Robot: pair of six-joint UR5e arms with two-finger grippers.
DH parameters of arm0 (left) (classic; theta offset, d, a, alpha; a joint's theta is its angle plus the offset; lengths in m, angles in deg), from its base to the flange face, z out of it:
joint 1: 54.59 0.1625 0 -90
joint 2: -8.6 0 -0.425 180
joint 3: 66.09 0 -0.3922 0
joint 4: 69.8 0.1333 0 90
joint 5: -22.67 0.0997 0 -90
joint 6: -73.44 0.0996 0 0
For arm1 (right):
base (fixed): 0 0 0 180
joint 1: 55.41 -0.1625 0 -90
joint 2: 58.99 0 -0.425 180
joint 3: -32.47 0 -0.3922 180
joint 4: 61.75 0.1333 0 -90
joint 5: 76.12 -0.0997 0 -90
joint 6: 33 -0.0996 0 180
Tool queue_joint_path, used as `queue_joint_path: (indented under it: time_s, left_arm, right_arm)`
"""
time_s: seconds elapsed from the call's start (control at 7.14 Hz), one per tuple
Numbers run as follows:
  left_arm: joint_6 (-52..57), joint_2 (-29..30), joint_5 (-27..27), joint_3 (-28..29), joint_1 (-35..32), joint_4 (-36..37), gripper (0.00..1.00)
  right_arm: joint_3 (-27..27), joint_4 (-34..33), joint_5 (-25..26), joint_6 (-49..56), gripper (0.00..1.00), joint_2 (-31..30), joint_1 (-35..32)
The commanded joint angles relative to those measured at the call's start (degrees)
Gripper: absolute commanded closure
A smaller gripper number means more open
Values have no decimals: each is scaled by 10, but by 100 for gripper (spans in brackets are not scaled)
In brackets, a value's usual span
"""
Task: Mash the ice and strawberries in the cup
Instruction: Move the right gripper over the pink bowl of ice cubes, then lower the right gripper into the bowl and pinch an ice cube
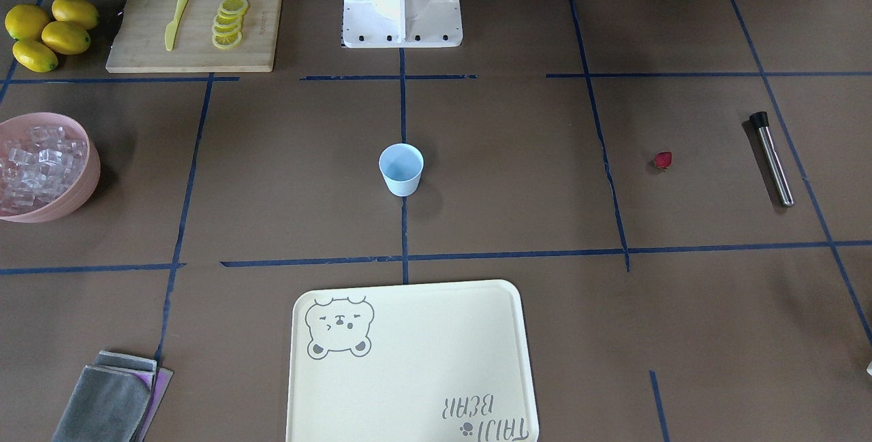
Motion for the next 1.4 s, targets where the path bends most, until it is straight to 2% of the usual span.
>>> queue_joint_path:
  time_s: [0.0, 0.28, 0.98, 1.26]
  left_arm:
    - [0, 1, -1, -3, 0, 0, 0]
    - [0, 1, -1, -3, 0, 0, 0]
    - [0, 1, 0, -3, 0, 0, 0]
    - [0, 2, 0, -3, 0, 0, 0]
  right_arm:
    - [-1, -2, 19, -11, 19, -9, 43]
    - [8, -2, 29, -11, 29, -19, 62]
    - [38, -1, 48, -12, 29, -9, 105]
    - [39, -1, 49, -11, 34, -16, 105]
